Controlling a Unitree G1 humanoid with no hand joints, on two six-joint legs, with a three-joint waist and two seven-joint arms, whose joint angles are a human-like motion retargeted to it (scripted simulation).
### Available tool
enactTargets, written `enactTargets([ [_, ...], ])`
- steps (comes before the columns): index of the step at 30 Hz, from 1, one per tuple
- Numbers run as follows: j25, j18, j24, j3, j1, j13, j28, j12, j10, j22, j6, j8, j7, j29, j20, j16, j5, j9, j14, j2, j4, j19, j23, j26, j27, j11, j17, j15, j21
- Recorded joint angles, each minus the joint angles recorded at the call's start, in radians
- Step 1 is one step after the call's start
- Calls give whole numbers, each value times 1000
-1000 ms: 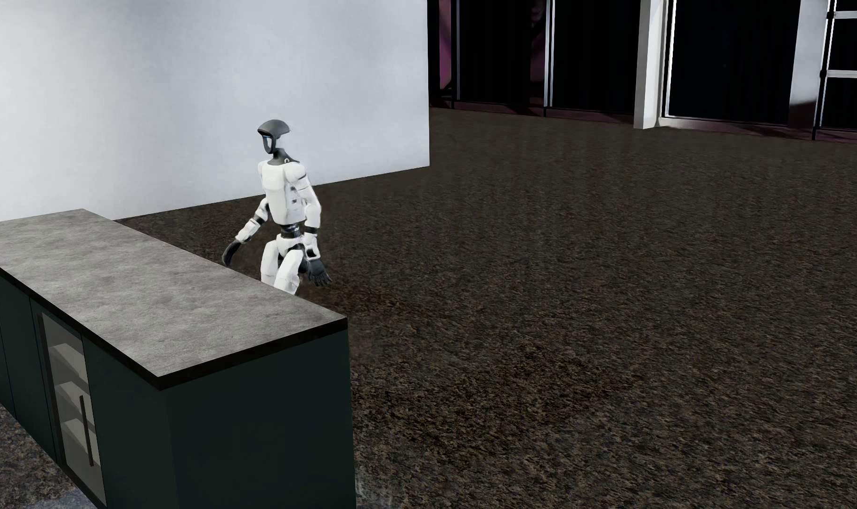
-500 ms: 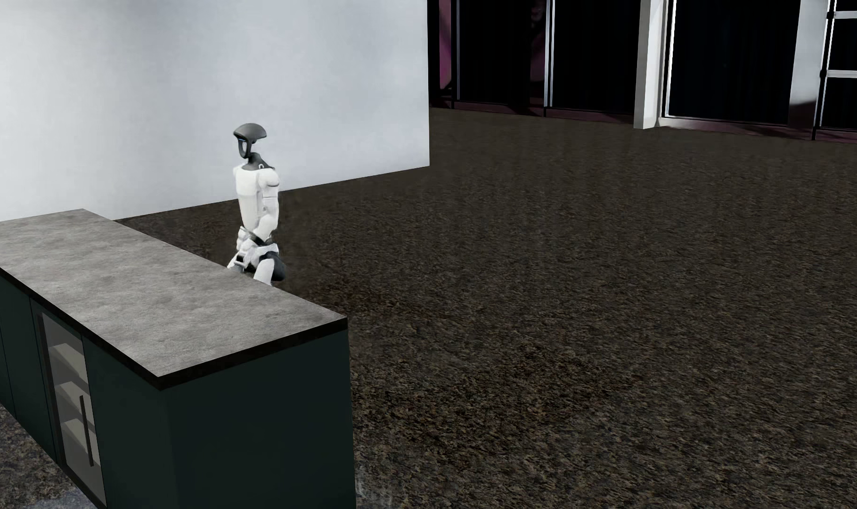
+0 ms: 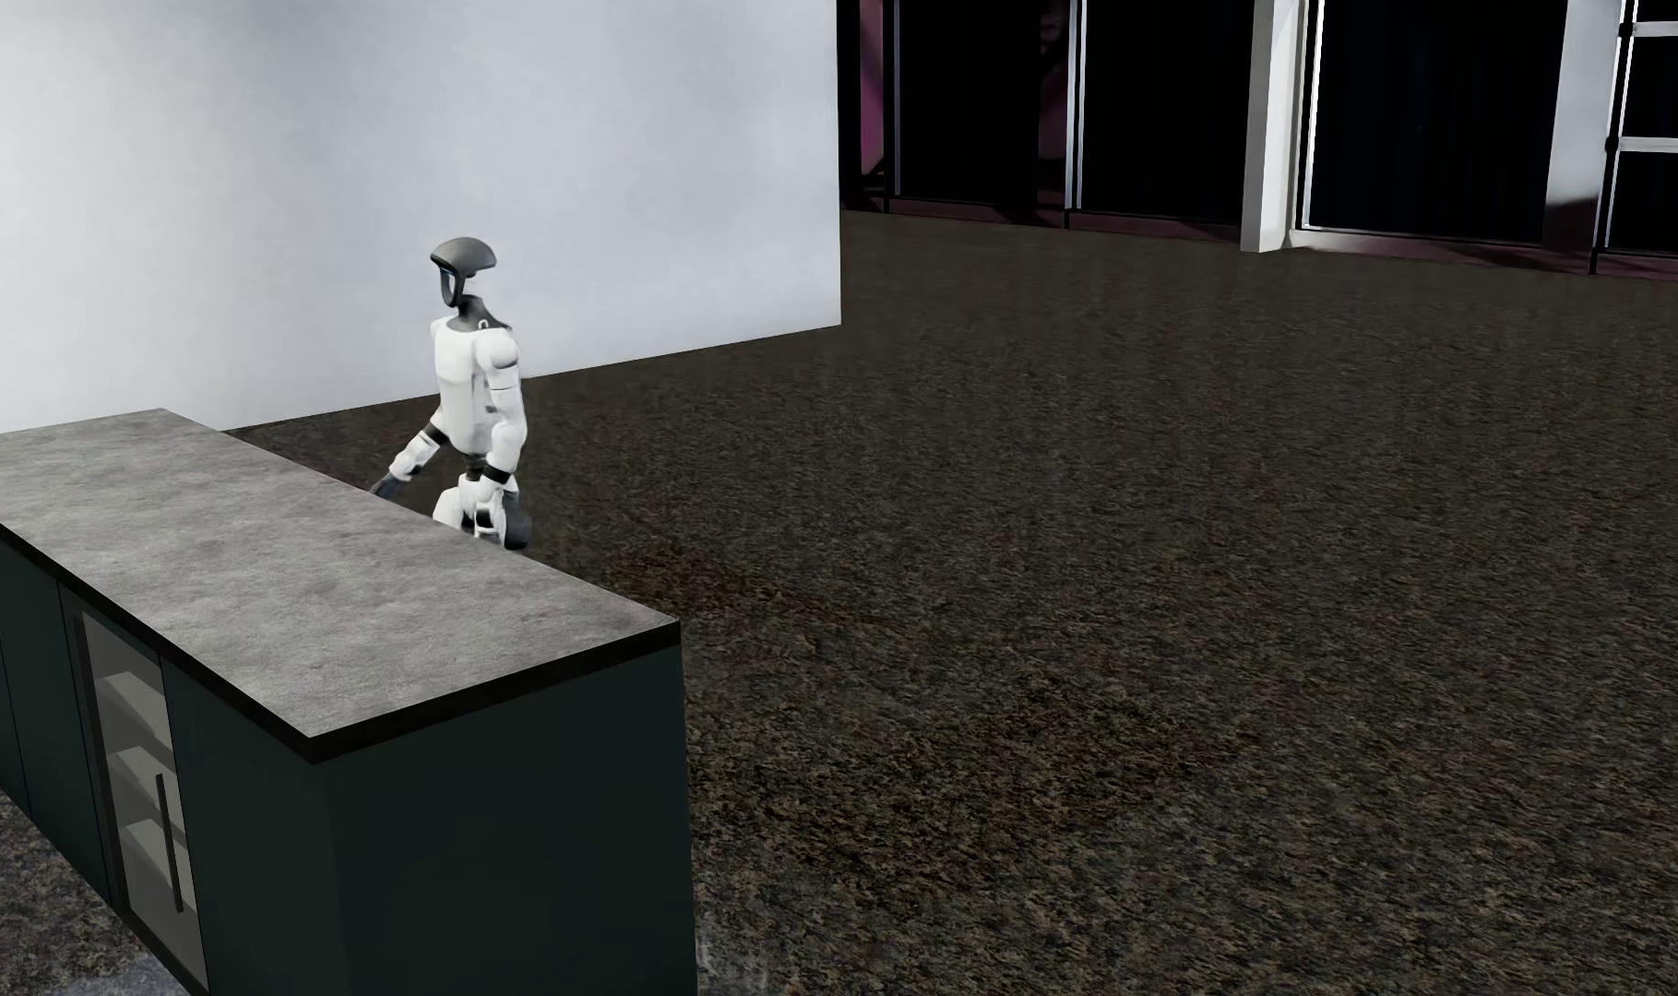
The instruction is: Head to the counter
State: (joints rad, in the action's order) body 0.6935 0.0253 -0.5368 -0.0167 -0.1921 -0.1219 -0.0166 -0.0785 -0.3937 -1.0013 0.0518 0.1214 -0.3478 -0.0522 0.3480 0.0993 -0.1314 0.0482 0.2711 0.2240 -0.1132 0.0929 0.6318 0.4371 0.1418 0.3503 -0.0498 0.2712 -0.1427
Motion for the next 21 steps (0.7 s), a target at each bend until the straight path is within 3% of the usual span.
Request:
enactTargets([
  [2,-2,-6,30,3,12,6,-46,-75,0,-35,-11,-14,-16,11,-14,-24,12,0,7,-4,-12,-1,-18,31,-17,-2,4,3,32],
  [5,-11,-12,-6,16,22,-13,-58,-181,-5,22,-26,-15,-19,18,20,-12,19,-5,17,-11,-21,-3,12,-29,5,4,10,14,48],
  [7,-11,-15,13,24,21,-32,-30,-205,-11,59,-33,0,-4,23,-17,-9,16,-9,20,-19,-20,-4,78,-35,47,11,17,23,26],
  [10,-22,-17,-15,27,11,-51,-16,-143,-17,77,-39,42,40,34,-13,9,-1,-15,19,-31,-6,-8,207,-16,145,25,34,40,-60],
  [12,-18,-17,-32,23,2,-66,-11,-71,-19,90,-40,74,72,46,-11,30,-17,-18,17,-36,8,-9,270,-29,184,37,40,52,-96],
  [17,-1,-17,-56,4,-20,-100,77,77,-21,181,-39,113,114,58,-7,54,-41,-25,10,-30,31,-10,234,-92,133,53,47,62,-130],
  [21,16,-15,-54,-6,-29,-74,98,124,-20,239,-41,90,92,44,12,62,-36,-29,7,-4,26,-11,155,-122,91,55,36,53,-124],
])
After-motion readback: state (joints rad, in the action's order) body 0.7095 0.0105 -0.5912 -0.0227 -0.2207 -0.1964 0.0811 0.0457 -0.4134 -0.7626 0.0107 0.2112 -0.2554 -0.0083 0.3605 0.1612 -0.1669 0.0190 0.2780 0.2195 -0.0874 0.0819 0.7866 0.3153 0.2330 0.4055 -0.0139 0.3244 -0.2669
